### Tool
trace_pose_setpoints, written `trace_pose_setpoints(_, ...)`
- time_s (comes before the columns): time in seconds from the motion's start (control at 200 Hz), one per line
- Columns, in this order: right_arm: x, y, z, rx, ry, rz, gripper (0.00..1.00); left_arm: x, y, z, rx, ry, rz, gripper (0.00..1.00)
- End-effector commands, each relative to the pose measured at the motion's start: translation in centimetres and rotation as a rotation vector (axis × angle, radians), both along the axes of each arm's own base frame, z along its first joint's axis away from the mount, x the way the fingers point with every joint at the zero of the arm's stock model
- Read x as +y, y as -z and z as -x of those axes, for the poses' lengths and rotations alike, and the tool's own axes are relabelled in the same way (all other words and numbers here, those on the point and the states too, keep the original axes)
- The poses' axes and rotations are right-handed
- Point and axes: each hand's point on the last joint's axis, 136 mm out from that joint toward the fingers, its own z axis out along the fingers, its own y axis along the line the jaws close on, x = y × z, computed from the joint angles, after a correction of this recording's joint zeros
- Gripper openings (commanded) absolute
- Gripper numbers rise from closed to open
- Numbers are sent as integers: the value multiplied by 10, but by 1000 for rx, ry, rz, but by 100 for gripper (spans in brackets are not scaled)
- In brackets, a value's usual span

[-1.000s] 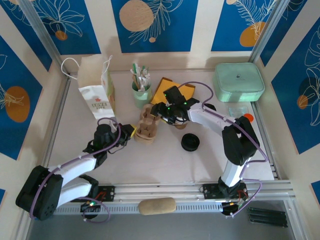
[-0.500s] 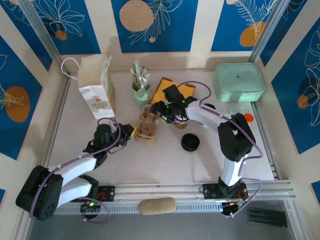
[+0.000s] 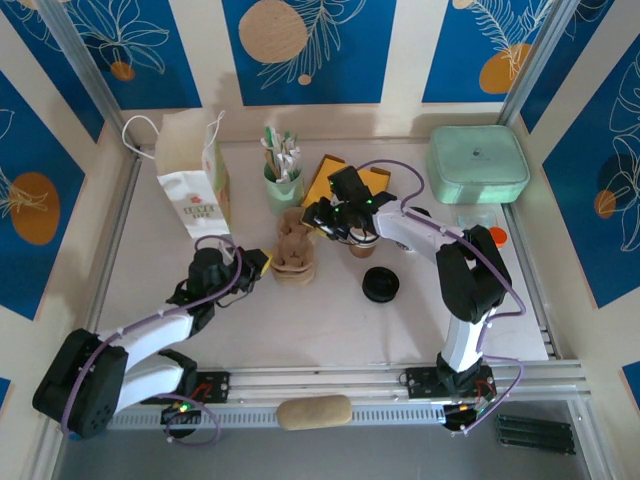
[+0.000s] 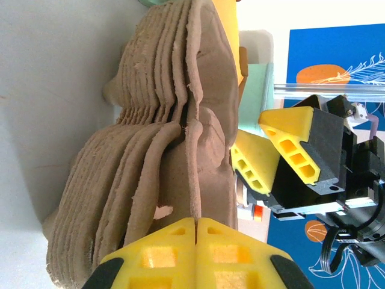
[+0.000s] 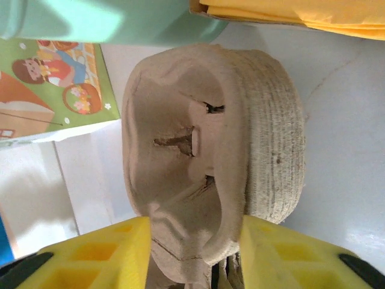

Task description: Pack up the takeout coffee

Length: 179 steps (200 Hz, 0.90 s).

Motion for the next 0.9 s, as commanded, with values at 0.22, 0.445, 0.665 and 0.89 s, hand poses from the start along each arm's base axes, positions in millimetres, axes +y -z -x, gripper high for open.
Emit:
trace_pose_setpoints(0.22,12,5,1,39,-18,-118,33,-3,-7,-1,-26,20,28,0)
trace_pose_setpoints(0.445,19,14,1,71,-28,-150,32,-5,-6,-1,-23,26,31,0)
trace_pose_setpoints(0.665,26,24,4,108,-45,-142,26,-6,-7,-2,-23,30,35,0)
trace_pose_setpoints(0.89,23,28,11,123,-56,-119,21,-7,-8,-3,-24,33,37,0)
